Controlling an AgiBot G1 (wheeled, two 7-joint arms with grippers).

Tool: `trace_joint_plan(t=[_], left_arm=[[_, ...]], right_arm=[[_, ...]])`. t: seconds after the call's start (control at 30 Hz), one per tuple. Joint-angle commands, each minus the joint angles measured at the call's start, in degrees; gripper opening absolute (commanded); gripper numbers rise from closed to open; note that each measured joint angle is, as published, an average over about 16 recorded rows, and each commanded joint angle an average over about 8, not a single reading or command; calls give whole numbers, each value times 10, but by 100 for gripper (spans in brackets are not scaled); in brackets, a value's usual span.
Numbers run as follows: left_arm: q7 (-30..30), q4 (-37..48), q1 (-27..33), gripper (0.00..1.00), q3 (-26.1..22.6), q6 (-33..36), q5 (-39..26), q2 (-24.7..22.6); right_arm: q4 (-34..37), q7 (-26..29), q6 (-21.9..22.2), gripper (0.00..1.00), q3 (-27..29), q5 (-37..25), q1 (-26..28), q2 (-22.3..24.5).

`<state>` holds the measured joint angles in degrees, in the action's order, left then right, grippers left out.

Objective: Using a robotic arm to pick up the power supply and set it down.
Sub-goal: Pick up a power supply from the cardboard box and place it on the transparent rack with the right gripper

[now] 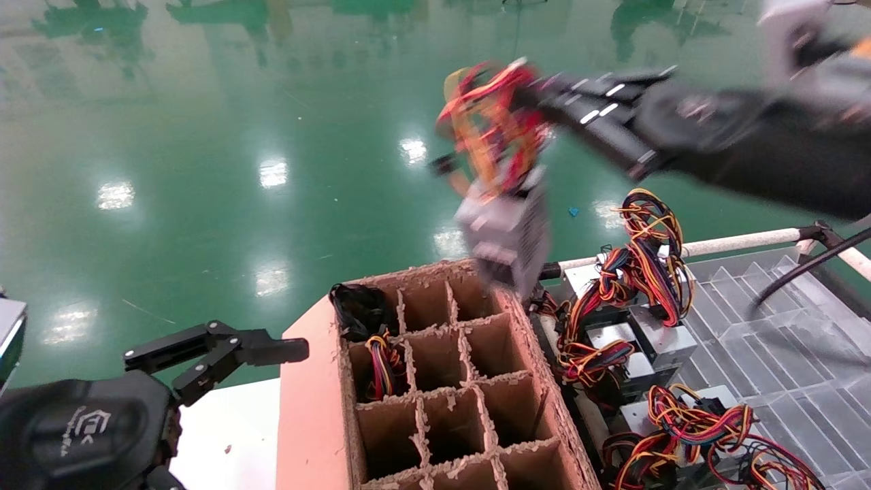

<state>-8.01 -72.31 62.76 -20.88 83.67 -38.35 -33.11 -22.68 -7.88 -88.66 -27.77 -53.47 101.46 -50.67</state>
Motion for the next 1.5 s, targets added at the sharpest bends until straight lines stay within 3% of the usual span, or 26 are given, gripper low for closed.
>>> trace_joint_plan(t=[0.03,0.37,0.7,1.13,1.5], left_arm=[[0,0,0,100,0,0,0,0],[0,0,0,100,0,0,0,0],[0,0,0,100,0,0,0,0],[0,0,0,100,0,0,0,0],[0,0,0,100,0,0,0,0]], right_arm=[[7,0,7,0,-2,-8,24,17],[28,7,36,0,-38,-96,135,88],[-26,21,79,0,-83,-198,193,151],[-84,49,138,0,-123,-290,190,193],[-56,35,139,0,-135,-296,149,186]])
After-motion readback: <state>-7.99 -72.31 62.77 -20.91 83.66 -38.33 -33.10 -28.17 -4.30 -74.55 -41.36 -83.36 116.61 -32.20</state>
